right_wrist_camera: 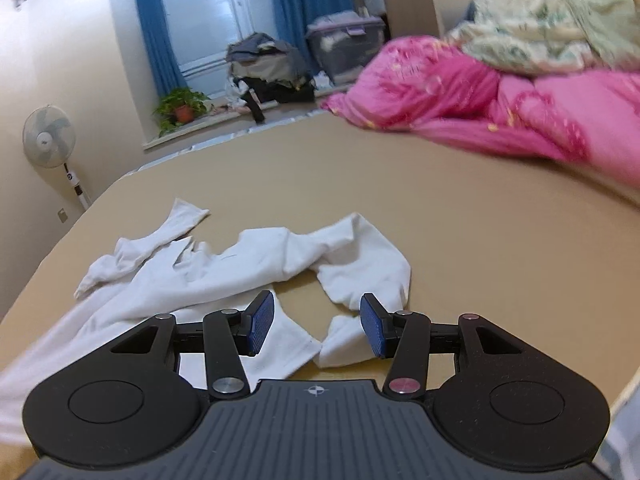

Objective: Fold small clothes
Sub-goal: 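Reach to the white shirt hem and close the left gripper on it, then close the right gripper on the shirt hem while the left gripper holds the hem, then pull the hem with both grippers to stretch the shirt body flat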

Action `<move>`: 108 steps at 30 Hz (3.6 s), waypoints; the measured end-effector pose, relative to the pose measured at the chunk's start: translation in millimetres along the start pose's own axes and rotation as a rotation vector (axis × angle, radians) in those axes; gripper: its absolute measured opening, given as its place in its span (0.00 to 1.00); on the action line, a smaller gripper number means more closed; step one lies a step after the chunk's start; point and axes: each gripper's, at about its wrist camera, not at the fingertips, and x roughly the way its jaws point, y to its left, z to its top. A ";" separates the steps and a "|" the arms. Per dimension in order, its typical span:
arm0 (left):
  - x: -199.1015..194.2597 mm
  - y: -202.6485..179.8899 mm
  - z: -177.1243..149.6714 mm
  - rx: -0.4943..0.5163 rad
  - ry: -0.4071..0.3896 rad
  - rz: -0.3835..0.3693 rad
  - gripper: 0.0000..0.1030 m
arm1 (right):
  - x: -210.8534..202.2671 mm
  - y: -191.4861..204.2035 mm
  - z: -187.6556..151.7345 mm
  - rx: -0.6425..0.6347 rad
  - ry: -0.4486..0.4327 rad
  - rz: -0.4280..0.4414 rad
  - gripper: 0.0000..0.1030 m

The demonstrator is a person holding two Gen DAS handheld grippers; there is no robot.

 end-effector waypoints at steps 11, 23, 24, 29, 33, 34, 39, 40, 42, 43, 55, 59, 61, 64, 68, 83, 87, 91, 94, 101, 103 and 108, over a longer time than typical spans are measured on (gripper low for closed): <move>29.4 -8.9 2.2 0.056 0.099 0.008 0.09 | 91.6 36.1 -11.1 -0.109 0.188 0.020 0.49; 60.1 -3.4 8.6 0.044 0.162 0.052 0.19 | 166.5 46.9 -32.7 -0.277 0.285 -0.005 0.44; 61.2 -4.4 8.9 0.047 0.161 0.054 0.15 | 167.3 47.4 -34.3 -0.288 0.284 0.001 0.38; 54.4 -12.3 10.5 0.079 0.095 0.096 0.05 | 152.5 36.4 -25.7 -0.192 0.254 0.032 0.05; 17.6 -10.3 7.0 0.041 -0.020 0.061 0.04 | 102.4 34.3 -10.3 -0.129 0.163 0.109 0.04; 6.6 -8.9 4.8 0.030 -0.046 0.042 0.04 | 86.1 32.1 -6.6 -0.103 0.141 0.133 0.04; -55.3 15.2 -23.9 -0.082 -0.131 -0.025 0.03 | -3.0 5.7 -4.7 0.004 0.064 0.222 0.04; -66.5 23.6 -34.3 -0.107 -0.123 -0.043 0.03 | -20.1 -3.8 -8.0 0.020 0.063 0.236 0.04; -83.6 35.5 -54.0 -0.130 -0.103 -0.070 0.02 | -45.8 -22.6 -15.9 0.045 0.080 0.250 0.04; -90.4 38.4 -63.3 -0.118 -0.091 -0.077 0.02 | -57.9 -34.3 -23.7 0.055 0.117 0.261 0.04; -64.8 -3.2 -72.9 0.059 0.045 -0.099 0.05 | -42.6 -73.8 -81.9 -0.022 0.469 0.010 0.19; -35.7 -9.1 -60.7 0.026 0.127 -0.048 0.11 | -33.8 -63.0 -75.6 -0.006 0.432 0.008 0.35; -18.6 -14.1 -55.6 0.015 0.163 -0.044 0.31 | -21.9 -56.5 -78.8 -0.040 0.451 -0.001 0.35; 1.1 -21.8 -52.0 0.014 0.199 -0.024 0.40 | -5.0 -50.5 -90.1 -0.087 0.493 -0.038 0.35; 14.6 -33.9 -63.0 0.063 0.259 -0.017 0.18 | 5.9 -44.7 -103.1 -0.137 0.525 -0.049 0.35; -41.3 -21.4 -132.8 0.236 0.254 0.099 0.00 | -14.9 -40.0 -105.1 -0.206 0.493 0.039 0.03; -54.6 -16.7 -117.5 0.160 0.149 0.016 0.04 | -9.7 -50.5 -108.2 -0.171 0.555 -0.023 0.02; -51.6 -13.3 -92.8 0.054 0.094 -0.044 0.36 | -16.2 -41.5 -100.3 -0.162 0.479 -0.029 0.04; -28.2 -17.3 -87.8 0.034 0.164 -0.045 0.36 | -11.6 -42.7 -99.5 -0.130 0.503 -0.016 0.24; -3.6 -36.6 -95.8 0.144 0.246 0.034 0.05 | -3.4 -34.1 -108.7 -0.180 0.542 -0.010 0.09; -10.8 -39.4 -101.7 0.164 0.243 0.032 0.04 | -6.2 -32.7 -109.0 -0.181 0.533 0.012 0.03; -40.0 -46.6 -123.1 0.188 0.235 0.009 0.04 | -14.6 -40.0 -102.8 -0.161 0.479 -0.012 0.02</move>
